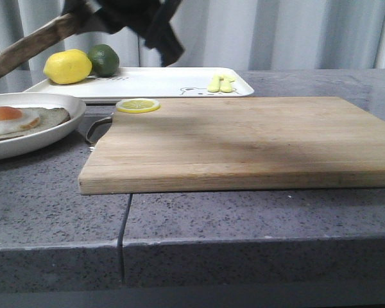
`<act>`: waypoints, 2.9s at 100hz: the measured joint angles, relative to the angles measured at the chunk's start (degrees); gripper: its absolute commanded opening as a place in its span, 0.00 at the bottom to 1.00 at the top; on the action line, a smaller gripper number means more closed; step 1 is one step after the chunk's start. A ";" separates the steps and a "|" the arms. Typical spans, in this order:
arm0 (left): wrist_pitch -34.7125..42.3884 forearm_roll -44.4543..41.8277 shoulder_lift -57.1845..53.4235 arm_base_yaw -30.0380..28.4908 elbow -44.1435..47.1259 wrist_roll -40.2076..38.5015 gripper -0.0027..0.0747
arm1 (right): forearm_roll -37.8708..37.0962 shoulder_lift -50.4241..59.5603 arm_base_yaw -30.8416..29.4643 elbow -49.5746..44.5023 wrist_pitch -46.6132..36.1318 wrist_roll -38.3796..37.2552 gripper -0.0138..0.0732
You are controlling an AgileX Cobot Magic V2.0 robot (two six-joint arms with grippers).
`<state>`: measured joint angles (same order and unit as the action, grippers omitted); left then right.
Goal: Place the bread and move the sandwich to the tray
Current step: 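Carry the bread over the egg toast and lay it on top, then open the right gripper and withdraw it from the sandwich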
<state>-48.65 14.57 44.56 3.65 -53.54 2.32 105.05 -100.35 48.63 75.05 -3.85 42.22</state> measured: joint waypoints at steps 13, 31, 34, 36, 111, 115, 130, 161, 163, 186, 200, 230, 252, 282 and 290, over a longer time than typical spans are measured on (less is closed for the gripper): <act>0.00 0.00 0.00 0.00 0.00 0.00 0.51 | 0.18 -3.30 1.65 3.45 -1.30 -1.81 0.09; 0.00 0.00 0.00 0.00 0.00 0.00 0.51 | 0.39 -6.96 3.04 7.02 -3.60 -3.52 0.09; 0.00 0.00 0.00 0.00 0.00 0.00 0.51 | 0.43 -7.43 3.17 7.42 -3.90 -3.62 0.09; 0.00 0.00 0.00 0.00 0.00 0.00 0.51 | 0.52 -7.68 3.28 7.65 -4.03 -3.75 0.09; 0.00 0.00 0.00 0.00 0.00 0.00 0.51 | 0.68 -11.31 3.31 8.62 -5.22 -3.57 0.13; 0.00 0.00 0.00 0.00 0.00 0.00 0.51 | 0.68 -11.31 3.31 8.62 -5.22 -2.98 0.16; 0.00 0.00 0.00 0.00 0.00 0.00 0.51 | 0.68 -11.31 3.31 7.80 -4.28 -1.92 0.33; 0.00 0.00 0.00 0.00 0.00 0.00 0.51 | 0.68 -11.31 3.40 6.46 -3.23 2.86 0.61; 0.00 0.00 0.00 0.00 0.00 0.00 0.51 | 0.68 -11.31 3.44 6.46 -3.23 3.30 0.62; 0.00 0.00 0.00 0.00 0.00 0.00 0.51 | 0.68 -11.31 3.53 6.42 -5.64 4.57 0.66; 0.00 0.00 0.00 0.00 0.00 0.00 0.51 | -0.32 -10.32 3.53 6.32 -7.88 5.17 0.66; 0.00 0.00 0.00 0.00 0.00 0.00 0.51 | -9.79 -2.01 2.73 6.19 -11.83 12.01 0.66; 0.00 0.00 0.00 0.00 0.00 0.00 0.51 | -24.79 8.48 -0.15 2.66 -11.72 13.78 0.66; 0.00 0.00 0.00 0.00 0.00 0.00 0.51 | -39.90 26.60 -14.07 -12.36 -9.87 11.63 0.66; 0.00 0.00 0.00 0.00 0.00 0.00 0.51 | -45.16 31.50 -19.43 -16.80 -7.96 7.67 0.66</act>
<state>-48.65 14.57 44.56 3.65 -53.54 2.32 59.90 -68.85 29.20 58.25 -11.80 49.89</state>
